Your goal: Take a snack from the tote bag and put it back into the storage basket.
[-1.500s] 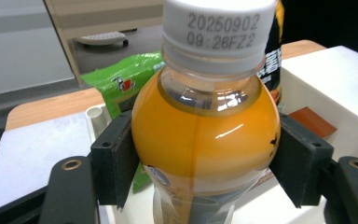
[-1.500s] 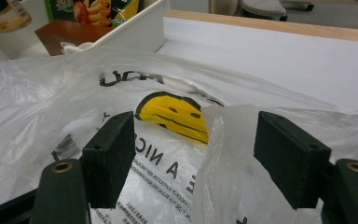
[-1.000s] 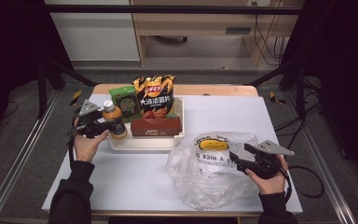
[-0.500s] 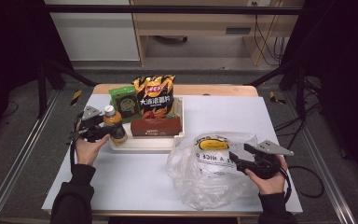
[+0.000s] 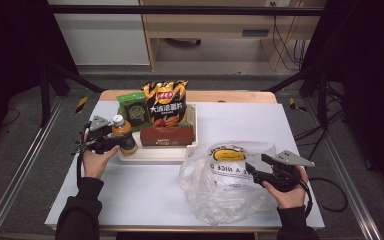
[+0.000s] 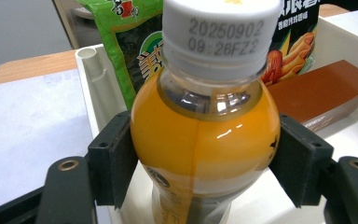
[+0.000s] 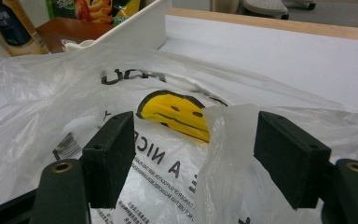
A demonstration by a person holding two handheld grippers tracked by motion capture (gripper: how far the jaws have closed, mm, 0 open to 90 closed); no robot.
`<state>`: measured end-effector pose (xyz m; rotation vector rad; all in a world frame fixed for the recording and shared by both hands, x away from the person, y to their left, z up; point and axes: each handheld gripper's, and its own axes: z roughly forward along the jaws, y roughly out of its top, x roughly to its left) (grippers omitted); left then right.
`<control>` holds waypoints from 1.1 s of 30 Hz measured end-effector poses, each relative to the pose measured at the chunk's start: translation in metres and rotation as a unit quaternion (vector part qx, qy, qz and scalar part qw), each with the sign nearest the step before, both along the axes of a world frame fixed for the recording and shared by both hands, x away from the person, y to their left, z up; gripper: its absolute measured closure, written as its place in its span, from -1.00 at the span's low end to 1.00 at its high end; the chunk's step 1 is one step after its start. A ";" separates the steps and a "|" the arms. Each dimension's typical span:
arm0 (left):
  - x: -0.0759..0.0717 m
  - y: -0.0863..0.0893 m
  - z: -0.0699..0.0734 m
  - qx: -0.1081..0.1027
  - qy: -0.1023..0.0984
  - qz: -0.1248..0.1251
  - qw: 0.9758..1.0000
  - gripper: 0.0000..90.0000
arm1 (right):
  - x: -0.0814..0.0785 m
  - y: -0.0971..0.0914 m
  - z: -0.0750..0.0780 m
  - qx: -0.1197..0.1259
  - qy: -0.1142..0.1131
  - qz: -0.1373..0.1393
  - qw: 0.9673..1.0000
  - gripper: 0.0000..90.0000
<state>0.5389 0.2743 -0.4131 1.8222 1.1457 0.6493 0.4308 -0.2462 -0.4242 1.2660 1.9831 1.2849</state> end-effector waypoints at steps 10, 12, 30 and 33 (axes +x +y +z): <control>-0.021 0.002 0.008 -0.018 -0.025 0.005 1.000 -0.53 | -0.001 -0.003 0.002 0.004 -0.003 -0.004 1.000 -0.35; -0.023 0.004 0.008 -0.018 -0.025 0.007 0.999 -0.54 | -0.001 -0.003 0.002 0.004 -0.003 -0.005 1.000 -0.35; -0.074 0.019 -0.001 -0.035 -0.038 0.008 0.999 -0.54 | -0.003 -0.005 0.004 0.004 -0.005 -0.007 1.000 -0.35; -0.082 0.020 -0.004 -0.031 -0.036 0.008 0.999 -0.54 | -0.004 -0.006 0.004 0.003 -0.005 -0.009 1.000 -0.35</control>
